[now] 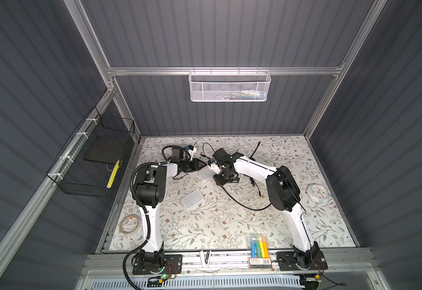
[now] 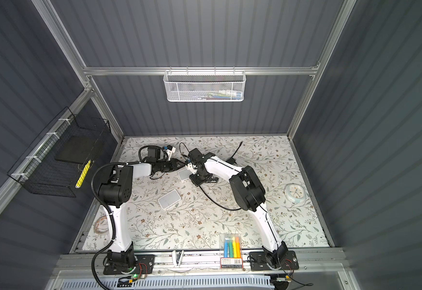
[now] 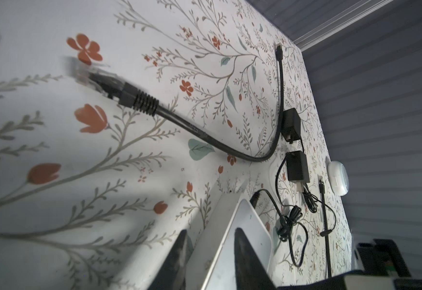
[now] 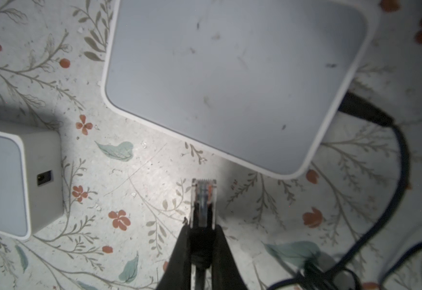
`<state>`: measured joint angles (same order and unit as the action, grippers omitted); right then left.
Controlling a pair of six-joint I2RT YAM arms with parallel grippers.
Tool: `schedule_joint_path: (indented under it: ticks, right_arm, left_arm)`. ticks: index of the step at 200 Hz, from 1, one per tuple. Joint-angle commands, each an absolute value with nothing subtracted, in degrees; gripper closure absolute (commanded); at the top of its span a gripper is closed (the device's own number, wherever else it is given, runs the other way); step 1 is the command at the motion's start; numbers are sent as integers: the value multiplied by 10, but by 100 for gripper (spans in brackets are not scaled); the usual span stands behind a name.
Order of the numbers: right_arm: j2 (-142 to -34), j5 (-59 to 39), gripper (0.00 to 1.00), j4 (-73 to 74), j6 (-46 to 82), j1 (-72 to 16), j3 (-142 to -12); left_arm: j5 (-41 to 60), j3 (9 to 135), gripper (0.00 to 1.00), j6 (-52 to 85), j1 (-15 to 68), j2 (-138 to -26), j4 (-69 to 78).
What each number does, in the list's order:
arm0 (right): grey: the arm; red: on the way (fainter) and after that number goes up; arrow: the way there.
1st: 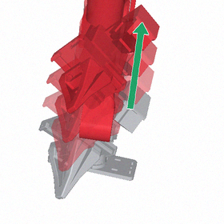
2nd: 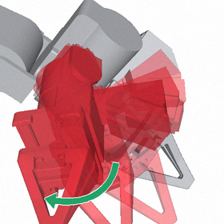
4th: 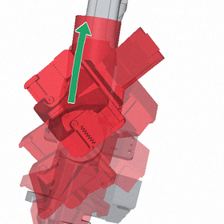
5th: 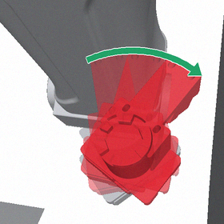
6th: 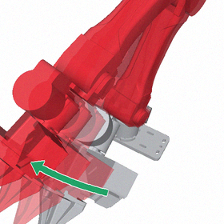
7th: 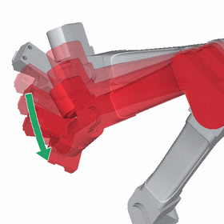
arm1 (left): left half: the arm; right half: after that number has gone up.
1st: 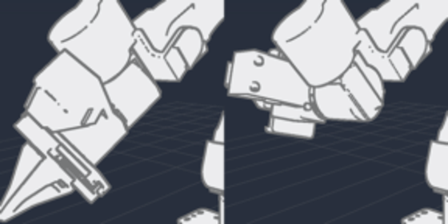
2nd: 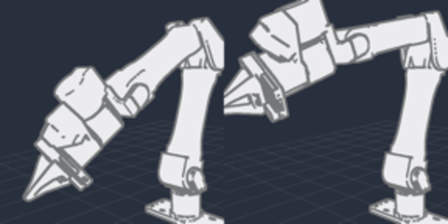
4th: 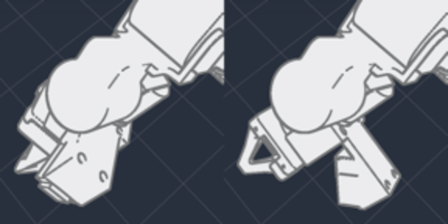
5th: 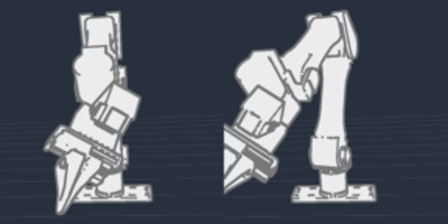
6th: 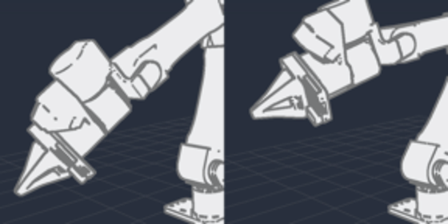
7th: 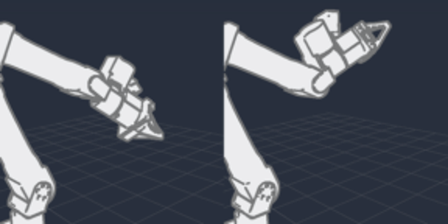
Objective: Insert the plug into the switch port
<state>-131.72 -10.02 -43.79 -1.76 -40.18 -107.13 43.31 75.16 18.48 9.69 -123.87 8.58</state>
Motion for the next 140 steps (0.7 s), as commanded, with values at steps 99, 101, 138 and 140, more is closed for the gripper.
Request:
schedule_joint_path:
  ticks: [99,101,138,140]
  right_arm:
    - [-1377,-58,100,-515,-23,-396,-1159]
    - [-1379,-57,100,-517,-22,-396,-1162]
    - [-1390,-40,100,-528,-26,-398,-1174]
    - [-1390,-39,100,-529,-27,-399,-1174]
  left_arm:
    - [482,781,70,153,113,-1275,49]
    - [483,781,70,153,113,-1275,49]
    - [481,773,70,154,115,-1267,46]
    - [480,771,70,153,115,-1267,46]
